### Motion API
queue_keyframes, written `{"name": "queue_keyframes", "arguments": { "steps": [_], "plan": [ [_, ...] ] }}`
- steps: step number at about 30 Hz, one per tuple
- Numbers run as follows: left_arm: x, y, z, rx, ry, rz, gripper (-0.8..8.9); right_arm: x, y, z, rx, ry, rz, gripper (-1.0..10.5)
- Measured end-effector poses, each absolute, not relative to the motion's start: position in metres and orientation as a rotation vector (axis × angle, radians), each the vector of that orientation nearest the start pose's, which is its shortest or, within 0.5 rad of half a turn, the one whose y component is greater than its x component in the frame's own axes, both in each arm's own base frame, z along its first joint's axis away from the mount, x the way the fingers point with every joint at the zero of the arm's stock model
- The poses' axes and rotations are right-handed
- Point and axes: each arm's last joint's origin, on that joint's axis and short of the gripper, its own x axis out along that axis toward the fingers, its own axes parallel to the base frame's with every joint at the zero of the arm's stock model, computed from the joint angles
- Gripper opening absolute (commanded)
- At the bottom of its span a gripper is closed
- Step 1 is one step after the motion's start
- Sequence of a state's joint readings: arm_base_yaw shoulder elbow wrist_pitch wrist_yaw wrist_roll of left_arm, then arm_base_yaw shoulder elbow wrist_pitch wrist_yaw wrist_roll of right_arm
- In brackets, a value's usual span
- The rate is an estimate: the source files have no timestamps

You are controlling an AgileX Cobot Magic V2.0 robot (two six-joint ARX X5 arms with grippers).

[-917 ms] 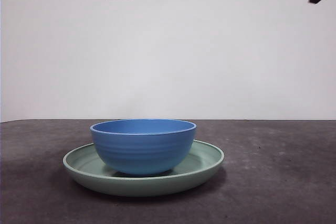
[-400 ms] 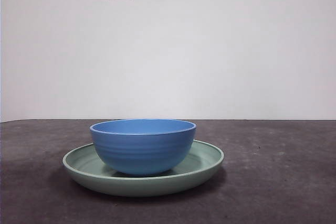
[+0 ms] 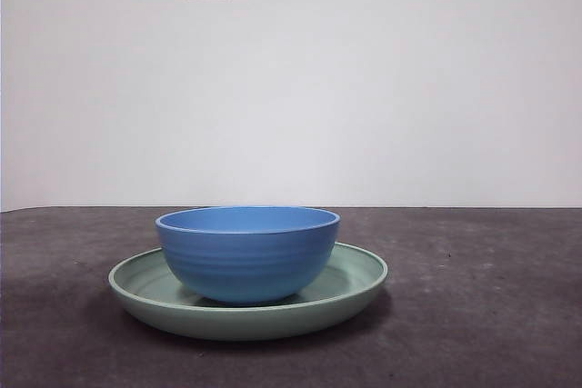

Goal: Pick up the blue bowl, put it on the green plate, put it on desk

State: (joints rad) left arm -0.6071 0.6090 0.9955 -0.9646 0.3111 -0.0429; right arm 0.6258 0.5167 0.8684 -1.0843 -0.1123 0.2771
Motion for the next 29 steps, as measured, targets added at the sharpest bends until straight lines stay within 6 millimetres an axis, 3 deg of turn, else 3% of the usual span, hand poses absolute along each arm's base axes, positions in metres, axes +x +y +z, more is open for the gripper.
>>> {"name": "queue_keyframes", "arguments": {
  "steps": [2, 21, 29],
  "plan": [
    [0.067, -0.057, 0.350, 0.050, 0.610, -0.879, 0.30, 0.056, 0.045, 0.310, 0.067, 0.815, 0.595, 0.3],
    [0.067, -0.057, 0.351, 0.049, 0.605, -0.879, 0.29, 0.058, 0.046, 0.312, 0.086, 0.787, 0.590, 0.3],
    [0.052, -0.038, 0.354, 0.003, 0.492, -0.780, 0.28, 0.058, 0.046, 0.312, 0.087, 0.788, 0.590, 0.3]
  ]
}}
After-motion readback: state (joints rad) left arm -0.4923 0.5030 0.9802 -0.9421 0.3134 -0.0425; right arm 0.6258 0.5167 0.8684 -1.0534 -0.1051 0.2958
